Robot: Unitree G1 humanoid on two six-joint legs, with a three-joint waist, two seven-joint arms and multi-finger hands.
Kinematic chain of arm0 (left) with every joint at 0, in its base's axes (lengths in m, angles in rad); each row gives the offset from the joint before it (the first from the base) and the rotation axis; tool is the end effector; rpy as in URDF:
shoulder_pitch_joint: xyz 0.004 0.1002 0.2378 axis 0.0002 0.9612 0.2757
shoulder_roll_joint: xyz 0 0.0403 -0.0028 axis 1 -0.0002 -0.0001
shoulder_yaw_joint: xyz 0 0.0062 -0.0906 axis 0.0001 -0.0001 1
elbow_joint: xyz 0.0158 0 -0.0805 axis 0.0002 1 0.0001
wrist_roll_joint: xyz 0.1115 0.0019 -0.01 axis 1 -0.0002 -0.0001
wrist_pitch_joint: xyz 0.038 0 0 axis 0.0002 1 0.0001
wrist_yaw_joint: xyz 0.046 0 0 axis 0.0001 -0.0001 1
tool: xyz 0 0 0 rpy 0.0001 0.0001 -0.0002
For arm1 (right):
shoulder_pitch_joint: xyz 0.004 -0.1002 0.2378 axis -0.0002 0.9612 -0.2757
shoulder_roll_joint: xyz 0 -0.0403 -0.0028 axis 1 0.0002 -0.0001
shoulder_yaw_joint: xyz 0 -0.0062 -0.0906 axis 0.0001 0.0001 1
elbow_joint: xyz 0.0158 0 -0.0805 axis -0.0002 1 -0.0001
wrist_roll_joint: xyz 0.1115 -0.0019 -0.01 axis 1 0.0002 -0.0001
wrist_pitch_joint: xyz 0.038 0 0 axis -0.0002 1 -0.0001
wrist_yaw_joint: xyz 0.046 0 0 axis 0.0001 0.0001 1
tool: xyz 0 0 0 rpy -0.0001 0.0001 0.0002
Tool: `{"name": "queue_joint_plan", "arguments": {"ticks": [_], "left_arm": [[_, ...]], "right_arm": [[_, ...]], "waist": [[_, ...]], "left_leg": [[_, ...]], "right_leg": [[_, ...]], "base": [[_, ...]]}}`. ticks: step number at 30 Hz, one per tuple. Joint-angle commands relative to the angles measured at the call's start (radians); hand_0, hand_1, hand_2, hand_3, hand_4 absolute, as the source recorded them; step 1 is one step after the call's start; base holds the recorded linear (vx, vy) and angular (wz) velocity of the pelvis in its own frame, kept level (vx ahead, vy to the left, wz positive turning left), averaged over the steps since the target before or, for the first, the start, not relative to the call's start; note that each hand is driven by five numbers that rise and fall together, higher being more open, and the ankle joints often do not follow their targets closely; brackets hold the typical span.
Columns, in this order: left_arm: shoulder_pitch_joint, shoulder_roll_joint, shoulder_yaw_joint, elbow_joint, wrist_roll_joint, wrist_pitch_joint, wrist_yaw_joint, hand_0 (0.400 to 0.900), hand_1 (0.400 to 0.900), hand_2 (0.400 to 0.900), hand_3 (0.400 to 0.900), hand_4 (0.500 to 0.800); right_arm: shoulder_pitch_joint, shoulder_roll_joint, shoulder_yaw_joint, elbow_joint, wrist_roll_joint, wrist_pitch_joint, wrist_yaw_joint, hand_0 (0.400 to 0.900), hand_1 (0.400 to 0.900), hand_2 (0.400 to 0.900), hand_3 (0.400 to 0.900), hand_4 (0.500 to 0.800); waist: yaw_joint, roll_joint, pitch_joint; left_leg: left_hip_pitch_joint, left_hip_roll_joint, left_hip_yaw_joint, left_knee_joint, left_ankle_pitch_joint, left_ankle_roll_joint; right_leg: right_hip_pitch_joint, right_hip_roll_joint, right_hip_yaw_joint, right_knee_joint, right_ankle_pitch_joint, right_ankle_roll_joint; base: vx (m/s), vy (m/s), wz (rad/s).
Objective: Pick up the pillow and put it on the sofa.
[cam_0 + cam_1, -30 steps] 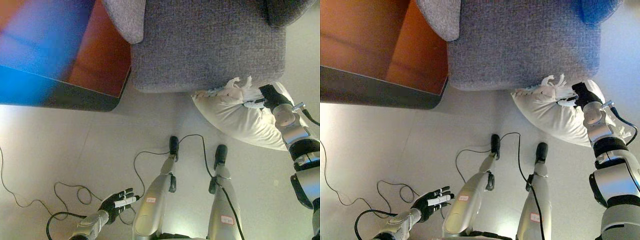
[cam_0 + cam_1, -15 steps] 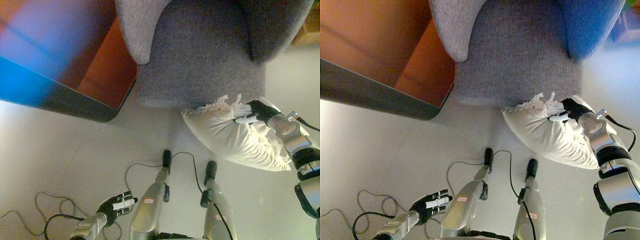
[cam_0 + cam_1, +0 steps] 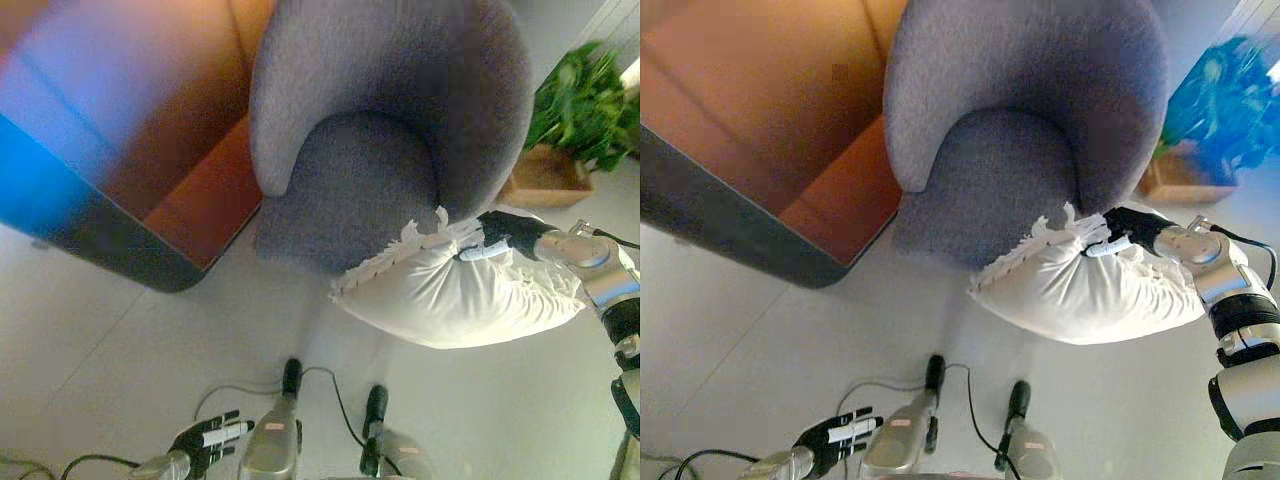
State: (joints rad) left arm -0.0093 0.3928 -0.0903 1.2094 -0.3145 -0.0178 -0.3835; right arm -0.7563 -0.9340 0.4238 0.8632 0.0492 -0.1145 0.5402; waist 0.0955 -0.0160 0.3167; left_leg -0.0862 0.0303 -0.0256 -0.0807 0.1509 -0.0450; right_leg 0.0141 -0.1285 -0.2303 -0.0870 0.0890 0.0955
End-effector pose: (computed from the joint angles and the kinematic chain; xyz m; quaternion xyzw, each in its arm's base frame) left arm 0.0836 0.2784 -0.0937 -0.0437 0.5361 -0.0002 0.8430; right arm 0.3024 -0.3240 0.1665 -0.4393 0.1740 0.1558 0.8675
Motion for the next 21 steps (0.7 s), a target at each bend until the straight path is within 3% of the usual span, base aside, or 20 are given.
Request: {"name": "queue_joint_plan", "arguments": {"ticks": [1,10,13,21], "left_arm": [[0.085,0.043,-0.043,0.068,0.048,0.011,0.001,0.900,0.900,0.900,0.900,0.800],[0.094,0.032,-0.021,0.120,0.108,0.024,0.001,0.900,0.900,0.900,0.900,0.800],[0.101,0.024,-0.022,0.131,0.115,0.019,0.008,0.900,0.900,0.900,0.900,0.800],[0.104,0.022,-0.023,0.147,0.127,0.017,0.018,0.900,0.900,0.900,0.900,0.800]], "right_arm": [[-0.162,-0.112,0.017,-0.036,0.145,-0.080,0.036,0.400,0.400,0.400,0.400,0.500],[-0.382,-0.113,0.123,0.039,0.210,-0.039,0.129,0.400,0.400,0.400,0.400,0.500],[-0.430,-0.099,0.149,0.064,0.197,-0.028,0.117,0.400,0.400,0.400,0.400,0.500],[-0.556,-0.066,0.211,0.086,0.138,0.107,0.011,0.400,0.400,0.400,0.400,0.500]], "waist": [[0.052,-0.058,-0.174],[0.075,-0.095,-0.214],[0.081,-0.103,-0.220],[0.097,-0.123,-0.220]], "left_leg": [[0.076,-0.010,0.048,-0.007,-0.105,-0.024],[0.120,-0.009,0.042,-0.007,-0.118,-0.026],[0.130,-0.010,0.038,-0.007,-0.121,-0.024],[0.138,-0.014,0.028,-0.007,-0.123,-0.020]], "right_leg": [[0.017,0.024,-0.026,0.000,-0.010,0.016],[0.067,0.023,-0.036,0.000,-0.018,0.014],[0.078,0.024,-0.034,0.000,-0.020,0.013],[0.089,0.021,-0.037,0.000,-0.017,0.015]], "base": [[0.07,0.031,0.04],[0.06,0.024,0.06],[0.06,0.021,0.04],[0.06,0.025,0.05]]}}
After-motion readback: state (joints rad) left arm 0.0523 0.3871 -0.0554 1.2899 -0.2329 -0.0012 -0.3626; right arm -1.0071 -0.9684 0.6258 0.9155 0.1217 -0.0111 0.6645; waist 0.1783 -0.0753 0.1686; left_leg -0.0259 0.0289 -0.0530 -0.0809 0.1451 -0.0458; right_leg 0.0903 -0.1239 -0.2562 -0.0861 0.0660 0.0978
